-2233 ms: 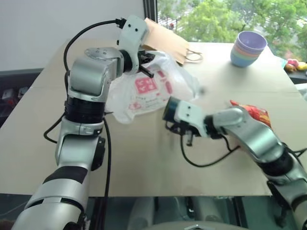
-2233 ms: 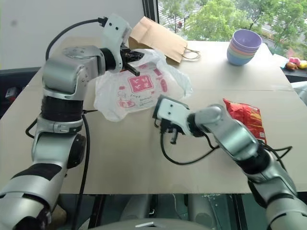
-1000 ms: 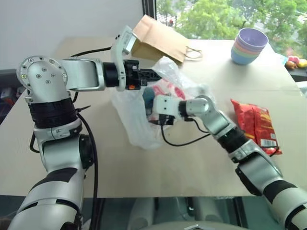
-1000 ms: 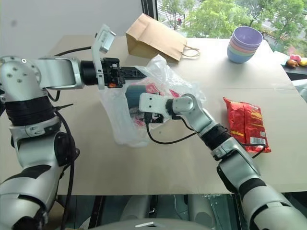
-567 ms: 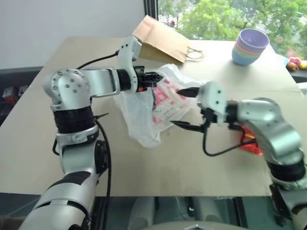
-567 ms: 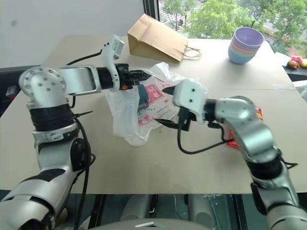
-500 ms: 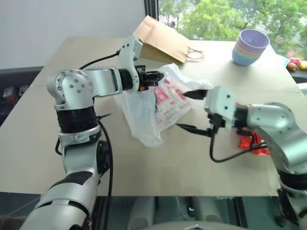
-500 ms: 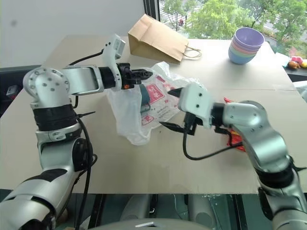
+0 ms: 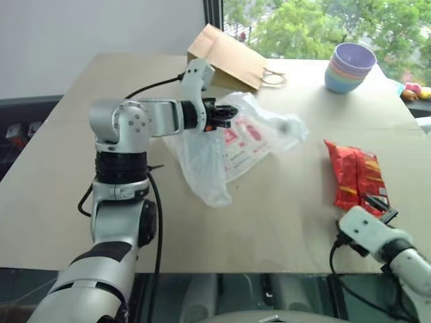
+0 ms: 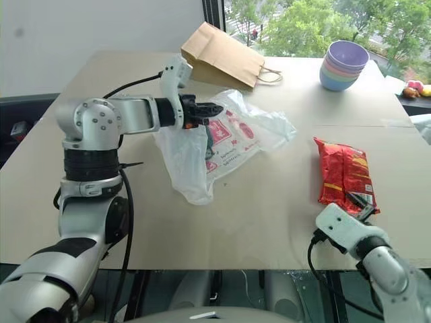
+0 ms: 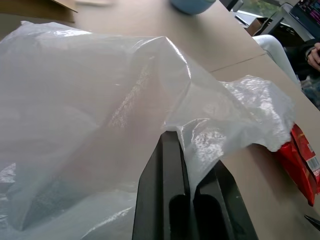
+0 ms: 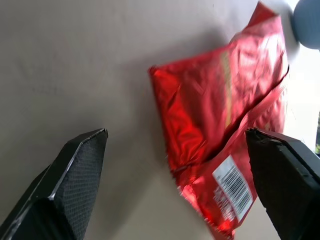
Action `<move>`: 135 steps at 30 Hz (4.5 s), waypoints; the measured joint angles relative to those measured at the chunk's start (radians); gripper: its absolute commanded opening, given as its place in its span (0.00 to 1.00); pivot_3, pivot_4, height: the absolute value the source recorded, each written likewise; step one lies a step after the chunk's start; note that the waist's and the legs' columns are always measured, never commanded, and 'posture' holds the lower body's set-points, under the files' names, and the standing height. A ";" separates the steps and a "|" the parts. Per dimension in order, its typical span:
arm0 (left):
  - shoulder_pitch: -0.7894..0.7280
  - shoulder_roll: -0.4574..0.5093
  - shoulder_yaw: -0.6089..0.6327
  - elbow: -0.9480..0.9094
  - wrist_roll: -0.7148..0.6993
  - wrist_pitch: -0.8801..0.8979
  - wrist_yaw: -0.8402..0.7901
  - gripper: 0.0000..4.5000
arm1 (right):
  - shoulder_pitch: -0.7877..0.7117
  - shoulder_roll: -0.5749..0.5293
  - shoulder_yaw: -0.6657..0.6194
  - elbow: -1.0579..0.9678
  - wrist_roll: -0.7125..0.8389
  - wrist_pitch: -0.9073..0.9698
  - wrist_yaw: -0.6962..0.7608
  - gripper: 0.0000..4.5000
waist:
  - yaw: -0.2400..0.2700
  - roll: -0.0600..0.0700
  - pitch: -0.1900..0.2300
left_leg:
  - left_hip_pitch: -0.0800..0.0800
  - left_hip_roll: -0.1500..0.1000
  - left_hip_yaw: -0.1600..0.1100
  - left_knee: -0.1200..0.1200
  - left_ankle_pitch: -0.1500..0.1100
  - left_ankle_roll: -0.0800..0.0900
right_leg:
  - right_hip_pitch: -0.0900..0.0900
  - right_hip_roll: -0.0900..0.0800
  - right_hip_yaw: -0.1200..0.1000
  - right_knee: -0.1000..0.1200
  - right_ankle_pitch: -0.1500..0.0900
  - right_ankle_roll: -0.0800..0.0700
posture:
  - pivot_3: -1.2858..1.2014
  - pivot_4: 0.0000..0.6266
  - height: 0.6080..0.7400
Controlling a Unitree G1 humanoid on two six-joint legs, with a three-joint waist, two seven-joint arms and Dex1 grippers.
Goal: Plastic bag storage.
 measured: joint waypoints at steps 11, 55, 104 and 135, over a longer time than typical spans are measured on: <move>-0.015 -0.003 0.002 0.010 0.036 -0.003 -0.020 0.00 | -0.312 0.107 0.052 0.429 -0.156 -0.128 -0.217 0.61 | 0.006 -0.004 -0.002 | 0.005 0.000 0.000 -0.002 0.000 0.000 | 0.005 0.000 0.001 -0.001 0.000 0.000 | 0.52 0.24 1.00; -0.037 0.072 -0.003 -0.143 0.026 0.090 -0.166 0.00 | -1.181 0.371 0.443 0.775 0.124 -0.208 0.072 0.01 | -0.024 -0.004 0.002 | -0.008 0.000 -0.001 -0.005 0.001 -0.002 | -0.010 0.000 0.001 0.001 0.006 -0.001 | 0.52 0.24 1.00; 0.144 0.080 0.006 -0.162 0.057 -0.157 -0.219 0.00 | -1.172 0.429 0.079 0.916 0.262 0.030 0.007 0.40 | -0.020 -0.002 0.003 | -0.012 -0.002 -0.010 -0.005 0.002 -0.003 | -0.009 -0.002 -0.007 0.000 0.007 -0.003 | 0.52 0.24 1.00; 1.067 0.320 0.359 -0.629 -0.498 0.025 -0.511 0.62 | -1.146 0.371 0.076 0.809 0.318 0.086 0.035 0.00 | -0.016 0.002 0.003 | -0.010 0.000 -0.012 -0.005 0.002 -0.003 | -0.008 -0.001 -0.009 0.000 0.005 -0.006 | 0.52 0.24 1.00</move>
